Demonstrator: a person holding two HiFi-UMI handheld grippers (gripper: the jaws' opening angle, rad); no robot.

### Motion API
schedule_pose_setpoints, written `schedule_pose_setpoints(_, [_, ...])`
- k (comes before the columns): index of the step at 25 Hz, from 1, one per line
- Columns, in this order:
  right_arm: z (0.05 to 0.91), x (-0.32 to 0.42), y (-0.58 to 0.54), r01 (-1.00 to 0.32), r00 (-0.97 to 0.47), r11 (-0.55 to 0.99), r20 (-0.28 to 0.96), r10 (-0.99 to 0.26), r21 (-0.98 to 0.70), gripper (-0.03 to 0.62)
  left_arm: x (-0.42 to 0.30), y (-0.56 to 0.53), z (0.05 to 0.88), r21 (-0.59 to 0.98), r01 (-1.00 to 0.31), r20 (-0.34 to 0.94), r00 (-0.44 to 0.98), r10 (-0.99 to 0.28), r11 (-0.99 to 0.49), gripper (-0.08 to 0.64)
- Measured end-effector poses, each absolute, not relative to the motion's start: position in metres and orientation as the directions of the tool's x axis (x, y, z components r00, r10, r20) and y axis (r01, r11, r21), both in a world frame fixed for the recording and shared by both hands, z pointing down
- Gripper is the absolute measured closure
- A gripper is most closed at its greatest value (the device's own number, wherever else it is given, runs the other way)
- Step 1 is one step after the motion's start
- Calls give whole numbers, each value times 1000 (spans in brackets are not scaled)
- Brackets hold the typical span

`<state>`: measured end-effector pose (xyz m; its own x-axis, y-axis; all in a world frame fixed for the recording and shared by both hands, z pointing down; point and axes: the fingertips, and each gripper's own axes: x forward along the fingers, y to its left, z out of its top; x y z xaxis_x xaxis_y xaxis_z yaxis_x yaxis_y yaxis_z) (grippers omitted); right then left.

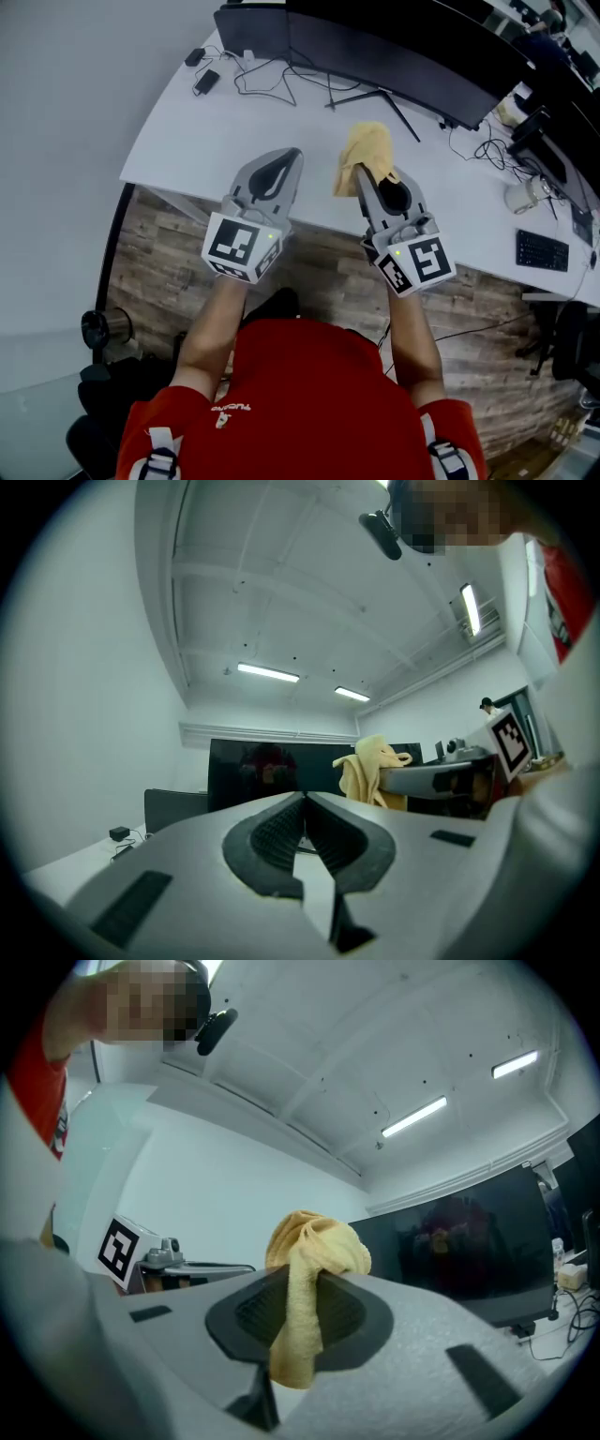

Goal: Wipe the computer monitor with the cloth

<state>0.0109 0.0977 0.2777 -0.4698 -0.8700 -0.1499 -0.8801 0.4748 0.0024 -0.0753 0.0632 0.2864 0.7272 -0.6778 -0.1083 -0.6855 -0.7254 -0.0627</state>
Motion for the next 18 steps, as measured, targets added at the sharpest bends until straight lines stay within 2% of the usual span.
schedule_pose_setpoints(10, [252, -41, -30, -894, -444, 448, -142, -885, 7, 529, -120, -57, 271, -76, -645, -112, 763, -636, -760, 551])
schedule_pose_setpoints(18, [225, -47, -103, -900, -433, 436, -120, -893, 4, 529, -129, -123, 266, -87, -644, -123, 764, -633, -760, 551])
